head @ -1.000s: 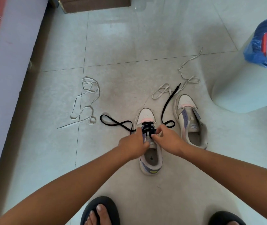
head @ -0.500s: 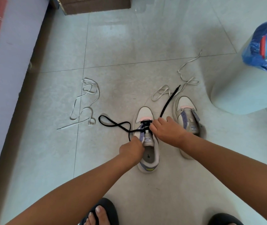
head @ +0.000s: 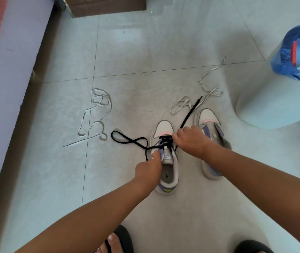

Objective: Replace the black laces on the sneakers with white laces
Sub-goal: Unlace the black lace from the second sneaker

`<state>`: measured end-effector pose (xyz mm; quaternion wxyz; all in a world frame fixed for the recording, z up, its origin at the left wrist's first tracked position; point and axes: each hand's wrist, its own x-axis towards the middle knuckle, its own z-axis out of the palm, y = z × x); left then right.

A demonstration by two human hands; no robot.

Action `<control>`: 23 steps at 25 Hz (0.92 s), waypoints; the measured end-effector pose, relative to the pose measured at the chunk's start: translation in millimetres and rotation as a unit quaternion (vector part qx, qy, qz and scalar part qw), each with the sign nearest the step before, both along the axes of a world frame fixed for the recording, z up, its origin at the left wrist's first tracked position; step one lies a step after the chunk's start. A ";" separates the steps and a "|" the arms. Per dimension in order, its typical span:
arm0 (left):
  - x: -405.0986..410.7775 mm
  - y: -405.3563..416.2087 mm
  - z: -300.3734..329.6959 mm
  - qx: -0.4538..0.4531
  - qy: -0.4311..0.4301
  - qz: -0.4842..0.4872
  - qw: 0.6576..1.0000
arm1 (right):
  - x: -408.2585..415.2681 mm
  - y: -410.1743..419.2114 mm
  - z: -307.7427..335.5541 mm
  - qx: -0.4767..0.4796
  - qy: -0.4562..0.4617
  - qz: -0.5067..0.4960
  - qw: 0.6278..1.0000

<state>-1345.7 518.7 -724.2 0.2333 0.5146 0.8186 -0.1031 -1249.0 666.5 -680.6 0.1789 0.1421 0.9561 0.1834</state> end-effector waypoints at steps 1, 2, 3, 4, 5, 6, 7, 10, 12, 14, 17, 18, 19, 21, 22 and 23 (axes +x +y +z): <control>0.6 2.0 0.3 -0.011 0.008 -0.007 1.000 | -0.7 -4.0 -3.0 -0.016 -0.005 -0.053 0.998; 1.4 3.7 0.8 -0.021 0.015 -0.015 1.000 | -1.9 -10.0 -6.3 -0.116 0.019 -0.166 0.979; 1.7 4.5 1.4 -0.028 0.020 -0.022 0.999 | -6.7 -17.0 -7.0 -0.261 0.070 -0.326 0.906; 1.7 5.1 1.4 -0.033 0.025 -0.028 0.999 | -11.1 -23.0 -9.8 -0.413 0.103 -0.461 0.779; 1.8 5.4 1.5 -0.036 0.031 -0.035 0.998 | -14.5 -26.3 -12.0 -0.511 0.145 -0.536 0.656; 2.0 5.3 1.2 -0.037 0.036 -0.040 0.998 | -15.1 -25.9 -13.5 -0.555 0.163 -0.549 0.603; 2.3 5.4 0.8 -0.038 0.037 -0.040 0.998 | -15.0 -23.3 -13.6 -0.552 0.160 -0.520 0.633; 0.2 5.6 -1.7 -0.030 0.014 -0.017 0.999 | -7.2 2.7 -6.0 -0.196 0.072 -0.220 0.953; -0.7 4.5 -2.7 -0.021 0.001 0.003 1.000 | -3.2 16.3 1.2 -0.018 0.058 -0.089 0.994; -2.6 1.3 -2.0 -0.021 0.007 -0.004 1.000 | -0.6 8.2 0.8 -0.159 0.082 -0.234 0.956; -1.4 -0.4 -2.0 -0.019 0.016 -0.032 0.999 | -2.7 -22.1 -10.5 -0.521 0.063 -0.505 0.685; -1.1 -0.6 -2.1 -0.023 0.018 -0.034 0.999 | -3.4 -26.4 -10.2 -0.583 0.060 -0.518 0.623; -0.7 -0.3 -2.4 -0.025 0.019 -0.031 0.999 | -4.9 -23.7 -12.4 -0.594 0.067 -0.498 0.628; -1.0 1.0 -4.9 -0.020 0.014 -0.013 1.000 | -6.1 -2.4 -8.6 -0.508 0.122 -0.452 0.723; -1.4 1.3 -5.2 -0.017 0.008 0.002 1.000 | -4.7 12.7 -2.8 -0.419 0.166 -0.446 0.773; -1.7 1.4 -4.9 -0.019 0.006 0.013 1.000 | -1.4 27.8 1.8 -0.314 0.221 -0.424 0.820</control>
